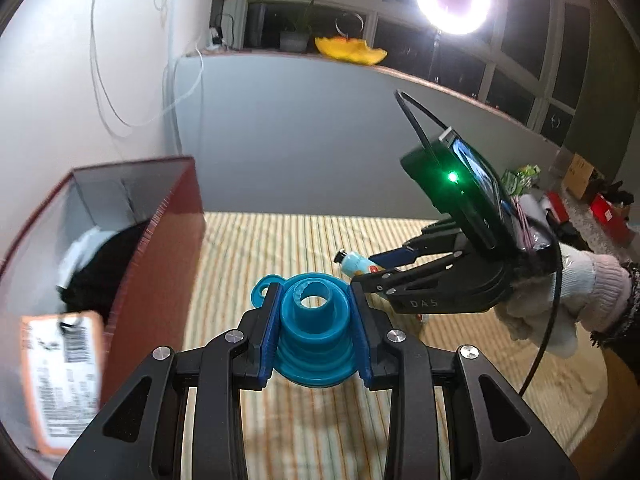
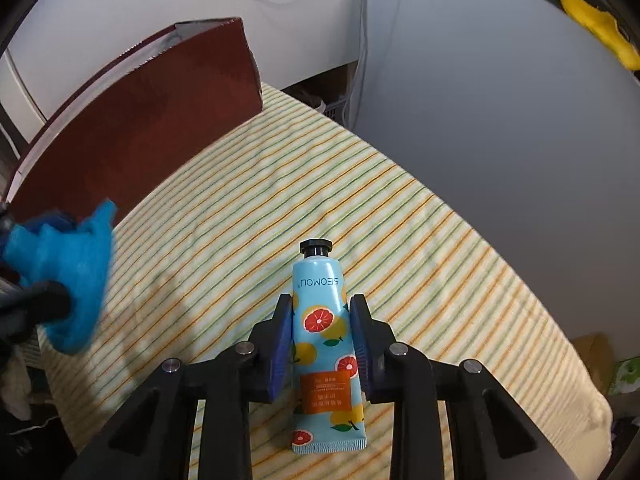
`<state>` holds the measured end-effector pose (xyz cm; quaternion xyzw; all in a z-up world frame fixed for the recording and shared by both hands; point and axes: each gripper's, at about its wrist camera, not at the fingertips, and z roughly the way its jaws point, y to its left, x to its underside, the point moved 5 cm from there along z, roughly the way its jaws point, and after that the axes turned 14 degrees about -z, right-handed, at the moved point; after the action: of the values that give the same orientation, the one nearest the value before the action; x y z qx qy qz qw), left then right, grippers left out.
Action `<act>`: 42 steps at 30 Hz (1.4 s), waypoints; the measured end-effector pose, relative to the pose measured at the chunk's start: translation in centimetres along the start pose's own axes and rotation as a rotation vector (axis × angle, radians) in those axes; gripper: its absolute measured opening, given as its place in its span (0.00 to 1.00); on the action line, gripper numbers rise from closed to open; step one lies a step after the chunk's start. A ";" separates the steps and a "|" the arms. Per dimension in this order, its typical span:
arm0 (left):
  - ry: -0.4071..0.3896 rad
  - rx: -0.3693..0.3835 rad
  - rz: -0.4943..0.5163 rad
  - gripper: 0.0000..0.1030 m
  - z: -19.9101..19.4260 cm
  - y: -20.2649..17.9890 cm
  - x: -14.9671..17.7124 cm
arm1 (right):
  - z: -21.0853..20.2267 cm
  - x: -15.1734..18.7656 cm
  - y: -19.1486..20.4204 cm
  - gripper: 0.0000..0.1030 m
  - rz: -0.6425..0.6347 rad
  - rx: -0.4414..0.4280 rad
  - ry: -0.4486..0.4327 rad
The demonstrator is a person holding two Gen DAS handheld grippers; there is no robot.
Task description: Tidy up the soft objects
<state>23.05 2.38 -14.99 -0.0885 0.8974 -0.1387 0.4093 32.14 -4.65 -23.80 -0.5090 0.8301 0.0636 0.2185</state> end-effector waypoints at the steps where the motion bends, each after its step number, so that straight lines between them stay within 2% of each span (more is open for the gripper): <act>1: -0.008 0.002 0.002 0.29 -0.7 0.2 -0.2 | -0.6 -0.1 0.1 0.25 0.006 0.000 -0.009; 7: -0.050 -0.016 -0.019 0.29 -4.8 3.2 -1.7 | -5.3 -3.1 1.6 0.25 0.007 -0.007 -0.100; 12: -0.091 -0.098 -0.031 0.29 -7.3 7.3 -3.5 | -9.0 -7.6 4.2 0.25 -0.027 -0.038 -0.196; 14: -0.097 -0.128 -0.062 0.29 -7.7 9.3 -4.1 | -9.8 -9.9 5.6 0.25 -0.031 -0.074 -0.229; 20: -0.101 -0.214 -0.083 0.29 -7.8 13.4 -4.9 | -8.5 -15.8 10.1 0.25 -0.084 -0.111 -0.249; 25: -0.113 -0.242 -0.111 0.35 -8.0 15.2 -5.4 | -6.5 -18.0 12.5 0.25 -0.086 -0.116 -0.234; 26: -0.114 -0.243 -0.121 0.36 -8.1 15.5 -5.5 | -6.3 -18.3 12.7 0.25 -0.085 -0.112 -0.232; 28: -0.117 -0.260 -0.140 0.47 -8.4 16.1 -5.5 | -6.0 -18.8 12.8 0.28 -0.073 -0.092 -0.228; 29: -0.118 -0.264 -0.145 0.58 -8.5 16.3 -5.5 | -6.0 -19.0 12.9 0.32 -0.070 -0.091 -0.228; 30: -0.116 -0.264 -0.148 0.64 -8.7 16.4 -5.5 | -6.1 -19.1 12.9 0.45 -0.063 -0.090 -0.233; 31: -0.123 -0.270 -0.149 0.64 -8.9 16.6 -5.4 | -6.5 -19.0 12.8 0.55 -0.054 -0.087 -0.242; 32: -0.127 -0.278 -0.149 0.64 -9.1 16.6 -5.4 | -7.0 -19.0 12.9 0.57 -0.046 -0.086 -0.260; 34: -0.127 -0.290 -0.150 0.66 -9.4 16.7 -5.3 | -8.1 -18.7 12.8 0.57 -0.025 -0.078 -0.282; 36: -0.123 -0.291 -0.147 0.73 -9.9 16.6 -5.0 | -9.3 -18.0 12.7 0.57 0.001 -0.057 -0.303; 42: -0.178 -0.278 -0.091 0.74 -12.3 14.7 -4.2 | -13.0 -14.3 12.9 0.61 0.076 0.021 -0.346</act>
<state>15.78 19.59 -9.02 -0.1968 0.8631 -0.0235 0.4645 22.51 8.85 -7.54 -0.4561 0.7996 0.1496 0.3609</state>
